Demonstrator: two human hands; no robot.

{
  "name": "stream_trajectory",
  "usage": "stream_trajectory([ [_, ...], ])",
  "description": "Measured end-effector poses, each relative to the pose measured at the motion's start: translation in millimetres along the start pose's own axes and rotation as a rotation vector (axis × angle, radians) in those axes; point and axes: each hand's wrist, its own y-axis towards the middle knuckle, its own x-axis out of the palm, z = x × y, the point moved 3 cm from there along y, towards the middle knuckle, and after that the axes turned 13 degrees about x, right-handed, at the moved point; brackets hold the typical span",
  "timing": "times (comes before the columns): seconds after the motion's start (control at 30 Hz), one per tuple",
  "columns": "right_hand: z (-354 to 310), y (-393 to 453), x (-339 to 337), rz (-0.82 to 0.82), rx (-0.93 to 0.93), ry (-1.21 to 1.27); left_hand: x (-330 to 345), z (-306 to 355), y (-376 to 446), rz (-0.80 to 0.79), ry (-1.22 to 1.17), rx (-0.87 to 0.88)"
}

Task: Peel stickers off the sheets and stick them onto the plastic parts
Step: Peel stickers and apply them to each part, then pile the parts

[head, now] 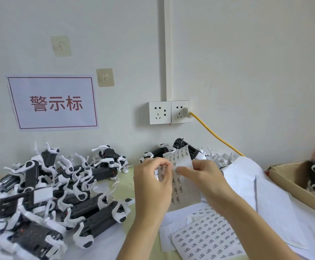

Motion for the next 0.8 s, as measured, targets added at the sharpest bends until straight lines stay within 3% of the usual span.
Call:
stream_trajectory([
  [0.13, 2.3, 4.1, -0.8, 0.065, -0.018, -0.048, 1.4, 3.5, -0.4, -0.064, 0.154, 0.175],
  [0.3, 3.5, 6.5, -1.4, 0.128, -0.063, -0.158, 4.8, 4.9, -3.5, -0.108, 0.224, 0.238],
  [0.53, 1.3, 3.7, 0.7, 0.128, -0.183, -0.325, 6.1, 2.7, -2.6, -0.192, 0.235, 0.156],
  [0.8, 1.1, 1.5, -0.3, 0.11, -0.187, -0.368, 6.0, 2.8, -2.9, -0.284, 0.248, 0.119],
])
